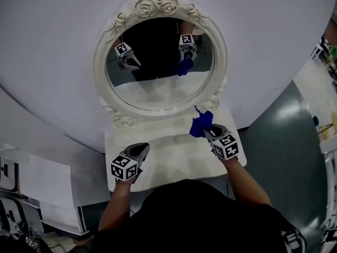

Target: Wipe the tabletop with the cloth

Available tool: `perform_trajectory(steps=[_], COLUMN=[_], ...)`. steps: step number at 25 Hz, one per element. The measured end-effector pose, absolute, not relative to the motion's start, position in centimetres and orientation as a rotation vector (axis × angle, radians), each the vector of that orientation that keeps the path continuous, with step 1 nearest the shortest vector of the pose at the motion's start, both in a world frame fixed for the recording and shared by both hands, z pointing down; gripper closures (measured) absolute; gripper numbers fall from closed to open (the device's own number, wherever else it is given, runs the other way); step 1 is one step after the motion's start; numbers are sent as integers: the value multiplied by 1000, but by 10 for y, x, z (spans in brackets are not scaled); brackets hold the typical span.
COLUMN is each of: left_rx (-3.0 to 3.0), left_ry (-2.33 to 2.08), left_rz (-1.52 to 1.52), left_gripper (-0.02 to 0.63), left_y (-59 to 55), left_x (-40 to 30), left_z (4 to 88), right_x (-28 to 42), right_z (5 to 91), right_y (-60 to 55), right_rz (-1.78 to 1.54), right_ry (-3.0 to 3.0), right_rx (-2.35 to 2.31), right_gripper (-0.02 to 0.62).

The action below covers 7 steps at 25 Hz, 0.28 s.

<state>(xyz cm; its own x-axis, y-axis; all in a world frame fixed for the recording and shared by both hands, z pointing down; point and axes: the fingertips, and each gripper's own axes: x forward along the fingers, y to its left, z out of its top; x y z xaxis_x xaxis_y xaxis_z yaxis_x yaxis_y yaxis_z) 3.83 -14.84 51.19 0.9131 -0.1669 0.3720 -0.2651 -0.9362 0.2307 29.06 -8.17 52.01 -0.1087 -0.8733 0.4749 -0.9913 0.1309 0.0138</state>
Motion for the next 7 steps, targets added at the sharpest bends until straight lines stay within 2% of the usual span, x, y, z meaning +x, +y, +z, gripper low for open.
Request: perform_trajectory(steps=[7], left_rx=[2800], left_ry=[-335], left_rz=[499], left_gripper=[586], left_y=[-153], left_x=[26], left_z=[510], right_x=[270], right_z=[513], right_y=[-77], right_rz=[394], right_ry=[-2082], right_rx=[1790], right_gripper=[537])
